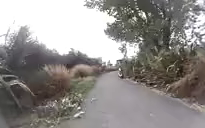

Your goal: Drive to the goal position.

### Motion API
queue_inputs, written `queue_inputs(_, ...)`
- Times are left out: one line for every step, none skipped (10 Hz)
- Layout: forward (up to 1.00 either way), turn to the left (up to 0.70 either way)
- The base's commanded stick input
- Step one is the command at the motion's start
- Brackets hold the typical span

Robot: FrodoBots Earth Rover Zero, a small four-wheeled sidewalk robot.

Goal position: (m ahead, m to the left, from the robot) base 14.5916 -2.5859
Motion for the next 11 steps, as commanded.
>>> queue_inputs(1.00, -0.40)
queue_inputs(1.00, -0.40)
queue_inputs(1.00, -0.40)
queue_inputs(1.00, -0.32)
queue_inputs(1.00, 0.00)
queue_inputs(1.00, 0.00)
queue_inputs(1.00, 0.00)
queue_inputs(1.00, 0.00)
queue_inputs(1.00, 0.00)
queue_inputs(1.00, 0.00)
queue_inputs(1.00, 0.00)
